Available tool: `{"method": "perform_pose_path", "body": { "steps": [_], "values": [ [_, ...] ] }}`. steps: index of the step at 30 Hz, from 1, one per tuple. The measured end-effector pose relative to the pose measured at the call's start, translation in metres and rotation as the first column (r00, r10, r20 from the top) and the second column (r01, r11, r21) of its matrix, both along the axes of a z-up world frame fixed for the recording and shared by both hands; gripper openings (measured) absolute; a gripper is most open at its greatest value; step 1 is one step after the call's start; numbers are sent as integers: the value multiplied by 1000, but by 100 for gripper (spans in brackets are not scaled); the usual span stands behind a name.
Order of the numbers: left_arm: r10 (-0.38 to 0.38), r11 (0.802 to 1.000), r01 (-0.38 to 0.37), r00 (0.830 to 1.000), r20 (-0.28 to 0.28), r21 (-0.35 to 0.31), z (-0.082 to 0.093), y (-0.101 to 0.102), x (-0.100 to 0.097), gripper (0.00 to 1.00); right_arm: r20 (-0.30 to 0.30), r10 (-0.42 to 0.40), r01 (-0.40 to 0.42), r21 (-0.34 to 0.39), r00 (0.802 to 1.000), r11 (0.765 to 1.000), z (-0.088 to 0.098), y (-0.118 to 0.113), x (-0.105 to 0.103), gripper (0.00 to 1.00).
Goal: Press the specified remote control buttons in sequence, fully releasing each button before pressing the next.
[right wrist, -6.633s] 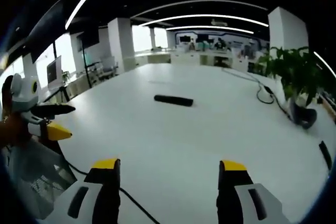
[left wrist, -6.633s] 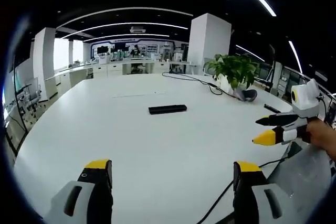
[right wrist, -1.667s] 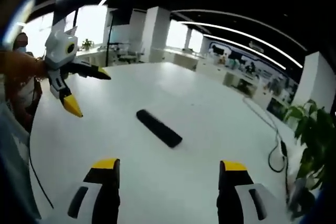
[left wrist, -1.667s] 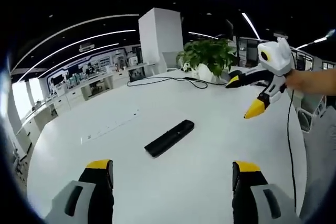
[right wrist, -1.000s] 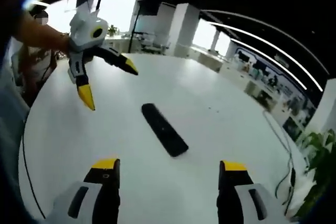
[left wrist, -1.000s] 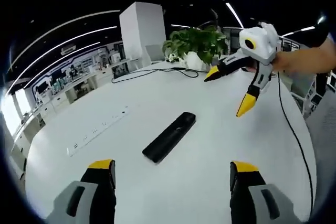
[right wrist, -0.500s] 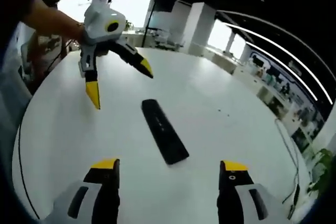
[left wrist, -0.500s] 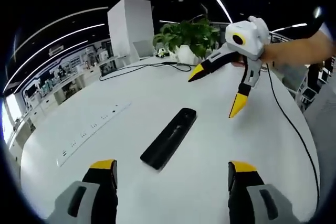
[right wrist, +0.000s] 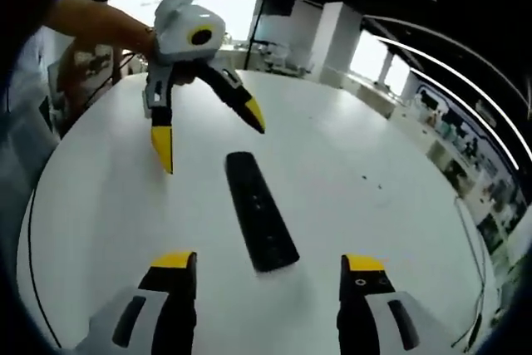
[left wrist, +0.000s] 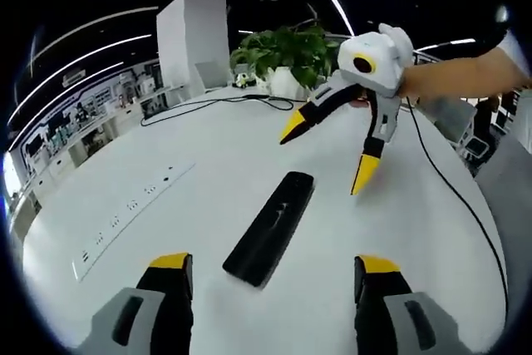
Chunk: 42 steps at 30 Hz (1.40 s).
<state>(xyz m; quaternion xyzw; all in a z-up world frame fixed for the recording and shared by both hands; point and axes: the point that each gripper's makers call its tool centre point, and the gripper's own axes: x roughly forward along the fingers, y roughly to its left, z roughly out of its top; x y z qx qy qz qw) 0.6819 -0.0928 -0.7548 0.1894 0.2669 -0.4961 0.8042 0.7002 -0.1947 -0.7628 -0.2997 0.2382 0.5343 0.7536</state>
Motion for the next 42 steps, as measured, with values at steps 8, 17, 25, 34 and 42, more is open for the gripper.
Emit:
{"method": "perform_pose_path", "body": {
  "steps": [8, 17, 25, 34, 42],
  "values": [
    [-38, 999, 39, 999, -11, 35, -12, 1, 6, 77, -26, 44, -45, -23, 999, 999, -10, 7, 1, 68],
    [-63, 998, 64, 998, -27, 6, -13, -5, 12, 67, -58, 100, -101, -21, 993, 995, -10, 16, 3, 61],
    [-105, 994, 106, 993, -51, 18, -17, -14, 9, 52, -87, 132, -135, -38, 987, 990, -11, 15, 6, 48],
    [-106, 994, 108, 992, -74, 19, -17, -15, 13, 45, -156, 161, -168, -35, 975, 985, -12, 18, -9, 36],
    [-130, 990, 134, 989, -64, 51, -16, -8, 16, 28, -186, 165, -178, -55, 969, 983, -17, 17, 5, 23]
  ]
}}
